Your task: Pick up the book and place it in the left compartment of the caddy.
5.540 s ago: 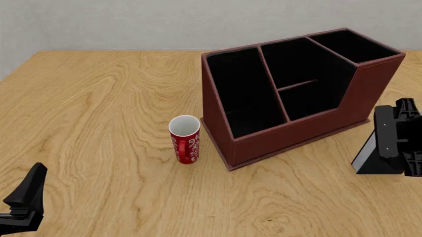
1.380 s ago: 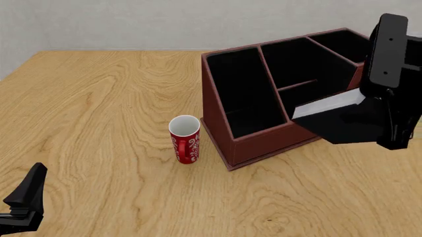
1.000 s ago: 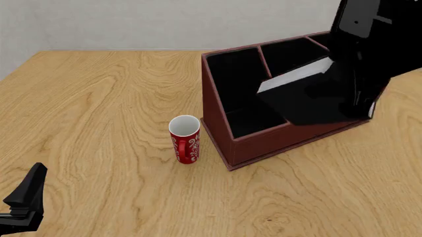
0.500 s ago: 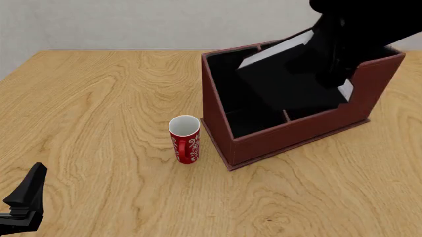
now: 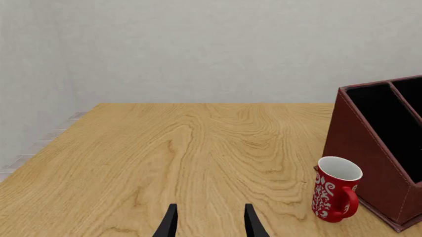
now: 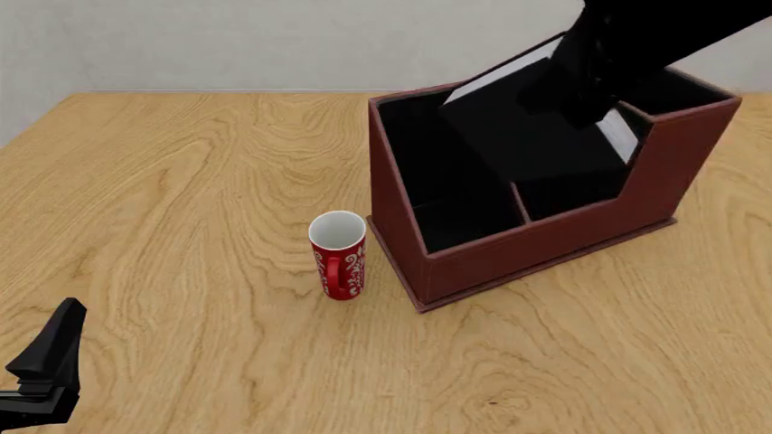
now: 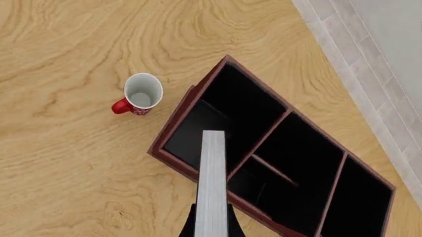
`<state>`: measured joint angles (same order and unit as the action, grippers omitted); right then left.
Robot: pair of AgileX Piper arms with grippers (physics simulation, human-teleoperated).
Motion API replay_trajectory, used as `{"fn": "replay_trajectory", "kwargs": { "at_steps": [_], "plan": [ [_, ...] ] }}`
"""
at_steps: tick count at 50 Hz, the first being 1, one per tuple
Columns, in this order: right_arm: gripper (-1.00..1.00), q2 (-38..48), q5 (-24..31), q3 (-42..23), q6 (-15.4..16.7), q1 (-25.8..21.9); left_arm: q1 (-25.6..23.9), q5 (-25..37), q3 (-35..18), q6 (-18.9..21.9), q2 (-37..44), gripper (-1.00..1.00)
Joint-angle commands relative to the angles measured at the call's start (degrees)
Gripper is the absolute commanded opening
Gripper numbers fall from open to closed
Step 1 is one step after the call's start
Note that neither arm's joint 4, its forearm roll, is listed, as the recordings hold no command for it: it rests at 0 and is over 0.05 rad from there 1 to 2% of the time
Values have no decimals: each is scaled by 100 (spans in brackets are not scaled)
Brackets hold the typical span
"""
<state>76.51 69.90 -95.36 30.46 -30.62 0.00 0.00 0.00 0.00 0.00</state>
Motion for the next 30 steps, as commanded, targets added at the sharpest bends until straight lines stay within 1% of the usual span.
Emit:
{"fn": "replay_trajectory", "kwargs": {
  "at_steps": [1, 6, 10, 11, 13, 17, 21, 23, 30],
  "plan": [
    [-100, 279, 0, -260, -212, 17, 0, 0, 0, 0, 0, 100],
    [-100, 397, 0, -294, -238, -22, 0, 0, 0, 0, 0, 100],
    [-100, 512, 0, -328, -183, 129, 0, 0, 0, 0, 0, 100],
    [-100, 523, 0, -291, -162, 118, 0, 0, 0, 0, 0, 100],
    [-100, 582, 0, -332, -240, 51, 0, 0, 0, 0, 0, 100],
    [-100, 668, 0, -328, -194, 104, 0, 0, 0, 0, 0, 100],
    [-100, 725, 0, -356, -223, 80, 0, 0, 0, 0, 0, 100],
    [-100, 756, 0, -356, -167, 155, 0, 0, 0, 0, 0, 100],
    [-100, 853, 0, -406, -129, 209, 0, 0, 0, 0, 0, 100]
  ]
}}
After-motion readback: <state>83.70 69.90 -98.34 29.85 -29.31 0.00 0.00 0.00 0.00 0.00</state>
